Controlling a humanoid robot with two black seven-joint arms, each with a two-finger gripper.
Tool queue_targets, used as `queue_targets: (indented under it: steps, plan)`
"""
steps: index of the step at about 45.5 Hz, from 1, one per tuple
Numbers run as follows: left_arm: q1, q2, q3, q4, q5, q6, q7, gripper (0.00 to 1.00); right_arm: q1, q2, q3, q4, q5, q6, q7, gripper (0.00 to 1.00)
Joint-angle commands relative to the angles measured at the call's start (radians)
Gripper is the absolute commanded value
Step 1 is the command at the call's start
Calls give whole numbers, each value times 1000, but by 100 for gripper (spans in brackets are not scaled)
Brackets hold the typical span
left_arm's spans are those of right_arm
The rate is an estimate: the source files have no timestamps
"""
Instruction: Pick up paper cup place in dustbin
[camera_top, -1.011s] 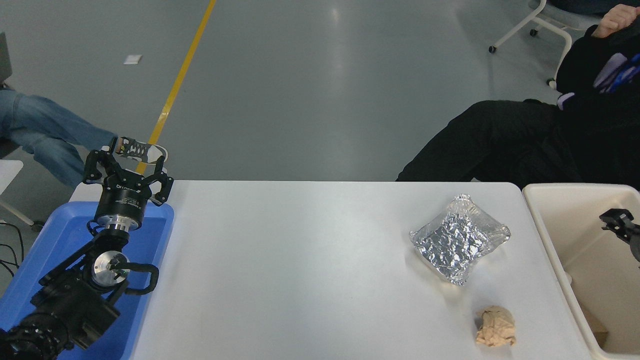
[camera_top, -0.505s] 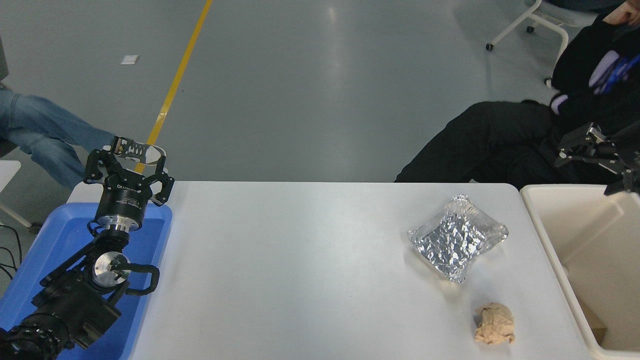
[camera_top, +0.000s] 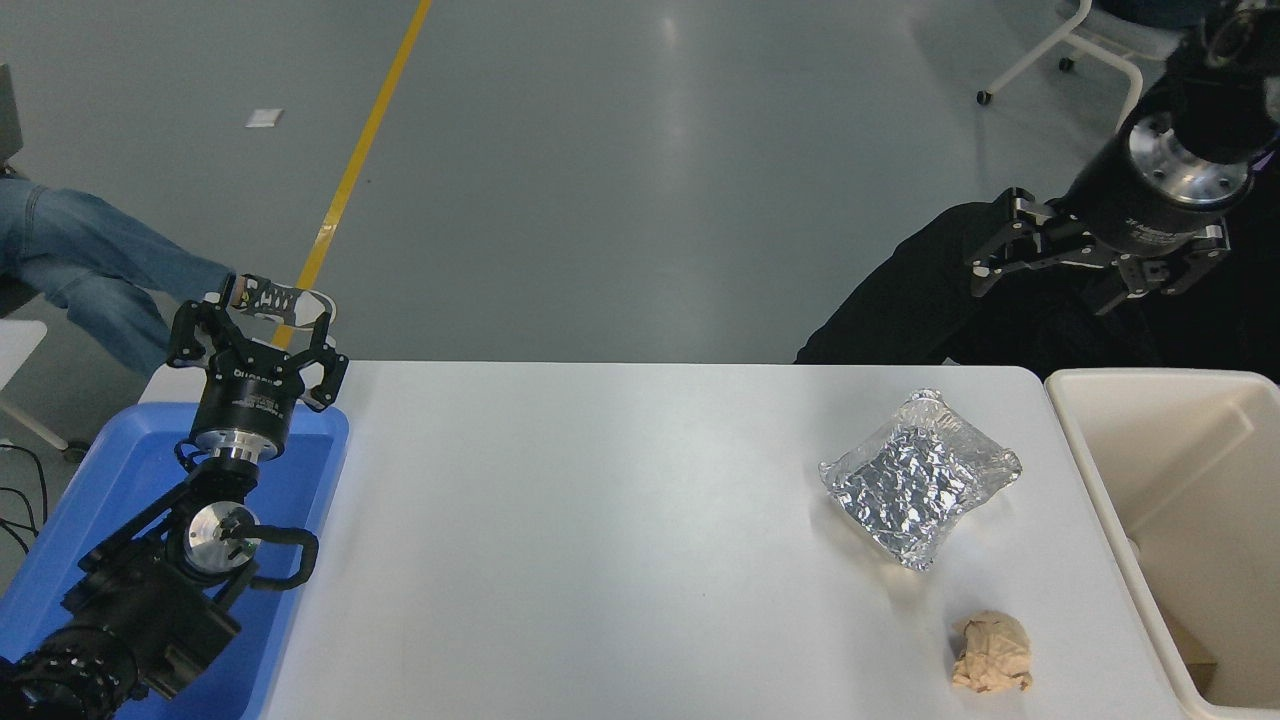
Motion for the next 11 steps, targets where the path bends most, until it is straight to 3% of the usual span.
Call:
queue_targets:
  steps: [1, 11]
  plan:
    - [0, 0, 0, 0, 0, 0, 0, 99, 20, 54, 35, 24, -6, 4, 0, 100]
    - [0, 0, 0, 0, 0, 0, 0, 99, 17, 59, 37, 24, -6, 4, 0, 100]
